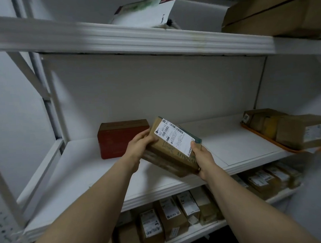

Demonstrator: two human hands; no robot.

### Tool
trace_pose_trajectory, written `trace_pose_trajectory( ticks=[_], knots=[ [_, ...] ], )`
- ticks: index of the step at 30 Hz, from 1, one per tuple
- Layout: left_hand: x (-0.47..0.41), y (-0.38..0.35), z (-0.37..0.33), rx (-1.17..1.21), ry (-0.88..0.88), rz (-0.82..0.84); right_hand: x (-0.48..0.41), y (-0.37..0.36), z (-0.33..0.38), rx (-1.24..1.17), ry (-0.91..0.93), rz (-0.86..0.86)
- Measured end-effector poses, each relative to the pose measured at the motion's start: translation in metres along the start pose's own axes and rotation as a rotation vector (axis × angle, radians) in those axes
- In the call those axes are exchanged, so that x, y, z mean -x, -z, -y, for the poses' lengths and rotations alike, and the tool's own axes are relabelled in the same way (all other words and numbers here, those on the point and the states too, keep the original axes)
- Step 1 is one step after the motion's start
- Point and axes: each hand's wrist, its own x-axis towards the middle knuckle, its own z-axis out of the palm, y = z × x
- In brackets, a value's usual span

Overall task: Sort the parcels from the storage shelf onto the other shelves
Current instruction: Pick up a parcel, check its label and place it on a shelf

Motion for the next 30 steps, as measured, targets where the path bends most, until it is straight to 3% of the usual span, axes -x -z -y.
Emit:
trace_pose_trajectory(
  ticks=[6,11,17,21,26,30],
  knots=[
    [-0.006,-0.009,-0.006,0.098,0.24,-0.099,0.008,0.012,0.008,0.051,-0.098,0.082],
    [-0.019,-0.015,-0.002,0.11,0.384,-0.015,0.005,0.029,0.008,-0.071,-0.288,0.165],
    [-0.039,-0.034,-0.002,-0.067,0.459,0.111,-0.003,0.044,0.016,-0.178,-0.262,0.131],
    [-0.062,-0.055,-0.006,-0.222,0.431,0.234,-0.018,0.059,0.026,-0.219,-0.184,0.041],
    [-0.092,-0.102,-0.004,-0.141,0.36,0.349,-0.03,0.086,0.046,-0.189,-0.196,-0.167],
    [-0.109,-0.163,0.002,-0.046,0.311,0.411,-0.052,0.121,0.061,-0.1,-0.065,-0.333]
  ],
)
